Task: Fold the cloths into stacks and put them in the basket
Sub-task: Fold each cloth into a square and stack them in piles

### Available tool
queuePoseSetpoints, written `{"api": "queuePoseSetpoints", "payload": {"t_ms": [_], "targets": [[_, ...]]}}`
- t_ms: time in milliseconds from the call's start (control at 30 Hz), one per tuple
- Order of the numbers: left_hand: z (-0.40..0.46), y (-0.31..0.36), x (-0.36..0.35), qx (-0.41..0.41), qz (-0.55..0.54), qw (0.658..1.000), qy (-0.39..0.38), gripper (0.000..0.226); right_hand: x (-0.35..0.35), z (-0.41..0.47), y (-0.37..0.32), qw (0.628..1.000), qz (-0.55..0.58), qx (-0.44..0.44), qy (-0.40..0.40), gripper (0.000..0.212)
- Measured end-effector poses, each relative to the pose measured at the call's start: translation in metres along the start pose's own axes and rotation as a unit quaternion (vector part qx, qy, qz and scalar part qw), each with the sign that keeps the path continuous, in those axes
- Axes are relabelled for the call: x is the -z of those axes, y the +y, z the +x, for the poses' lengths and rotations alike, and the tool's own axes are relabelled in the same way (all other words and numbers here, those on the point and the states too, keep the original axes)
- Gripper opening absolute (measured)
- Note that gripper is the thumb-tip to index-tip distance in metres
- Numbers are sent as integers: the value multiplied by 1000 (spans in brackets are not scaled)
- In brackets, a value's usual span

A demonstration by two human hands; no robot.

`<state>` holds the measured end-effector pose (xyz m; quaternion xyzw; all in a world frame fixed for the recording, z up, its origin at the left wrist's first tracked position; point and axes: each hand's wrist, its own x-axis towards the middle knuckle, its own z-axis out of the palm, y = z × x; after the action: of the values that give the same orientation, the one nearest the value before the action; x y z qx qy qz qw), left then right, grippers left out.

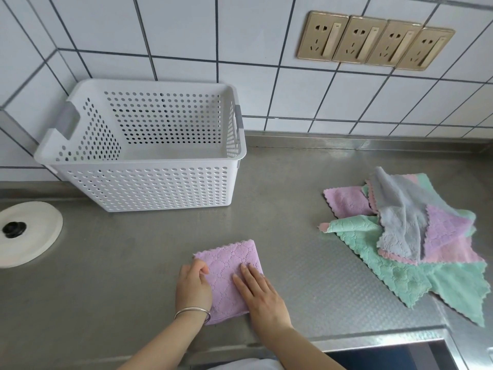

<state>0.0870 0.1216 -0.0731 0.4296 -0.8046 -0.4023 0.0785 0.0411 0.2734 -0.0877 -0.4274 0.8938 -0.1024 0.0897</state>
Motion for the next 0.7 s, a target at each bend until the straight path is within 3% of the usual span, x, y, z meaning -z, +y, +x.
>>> {"api": "queuePoseSetpoints", "payload": {"t_ms": [133, 300, 400, 467, 567, 700], "targets": [[2, -6, 1, 19, -10, 1000, -3, 45, 3, -1, -1, 999, -9, -1, -46, 60], [8, -7, 0, 31, 0, 999, -15, 26, 6, 0, -1, 995, -30, 8, -95, 61], [4, -10, 2, 13, 60, 998, -28, 23, 2, -1, 3, 994, -29, 28, -98, 80], [-2, -19, -1, -60, 155, 986, -3, 35, -1, -4, 7, 996, -30, 37, -80, 79], [-15, -34, -9, -162, 295, 940, -50, 62, -6, -7, 7, 996, -38, 28, -80, 68], [-13, -44, -20, -173, 347, 918, -81, 81, -16, -5, 9, 995, -55, 2, -78, 68]]}}
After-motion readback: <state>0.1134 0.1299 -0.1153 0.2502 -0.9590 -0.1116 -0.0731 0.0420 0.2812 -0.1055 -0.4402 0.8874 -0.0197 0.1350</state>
